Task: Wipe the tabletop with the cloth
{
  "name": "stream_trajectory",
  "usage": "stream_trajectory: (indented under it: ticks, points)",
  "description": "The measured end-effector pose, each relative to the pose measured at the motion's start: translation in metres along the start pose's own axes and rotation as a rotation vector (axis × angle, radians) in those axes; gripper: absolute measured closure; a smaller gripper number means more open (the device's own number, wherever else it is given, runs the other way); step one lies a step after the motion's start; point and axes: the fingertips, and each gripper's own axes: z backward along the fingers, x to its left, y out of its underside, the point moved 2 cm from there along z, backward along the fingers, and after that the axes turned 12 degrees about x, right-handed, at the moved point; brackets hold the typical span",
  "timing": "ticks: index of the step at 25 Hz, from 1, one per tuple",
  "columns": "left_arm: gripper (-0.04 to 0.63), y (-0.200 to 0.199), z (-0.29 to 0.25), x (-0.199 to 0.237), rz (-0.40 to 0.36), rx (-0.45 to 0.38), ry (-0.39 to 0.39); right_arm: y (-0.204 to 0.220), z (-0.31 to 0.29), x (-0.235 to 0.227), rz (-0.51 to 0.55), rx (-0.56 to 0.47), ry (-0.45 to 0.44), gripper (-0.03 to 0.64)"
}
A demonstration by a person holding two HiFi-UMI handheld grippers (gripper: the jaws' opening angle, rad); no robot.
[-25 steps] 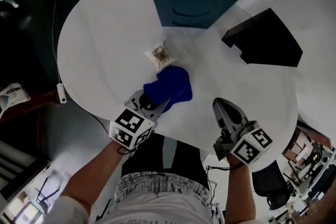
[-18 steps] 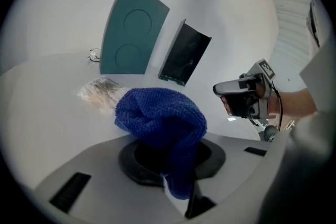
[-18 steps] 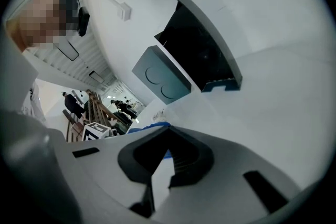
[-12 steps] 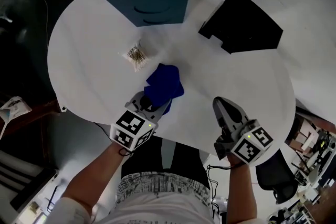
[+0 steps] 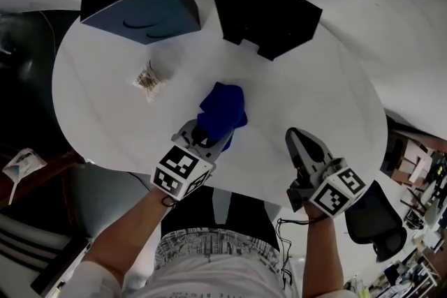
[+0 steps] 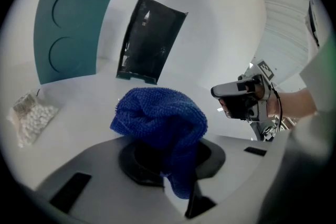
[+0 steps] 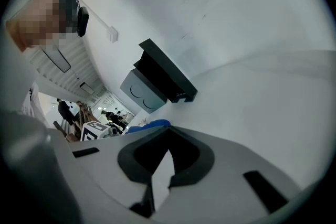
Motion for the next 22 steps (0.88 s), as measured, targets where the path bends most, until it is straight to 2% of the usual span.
stream_trajectory:
  ticks: [16, 22]
  points:
    - [0.506, -0.037, -0.085, -0.09, -0.157, 0.097, 0.15, 0.004, 0.083, -0.068, -0.104, -0.124, 0.09, 0.609]
    - [0.506, -0.046, -0.112, -0.128, -0.224, 0.107, 0.208, 0.006, 0.108, -0.085, -0.129, -0.152, 0.119, 0.609]
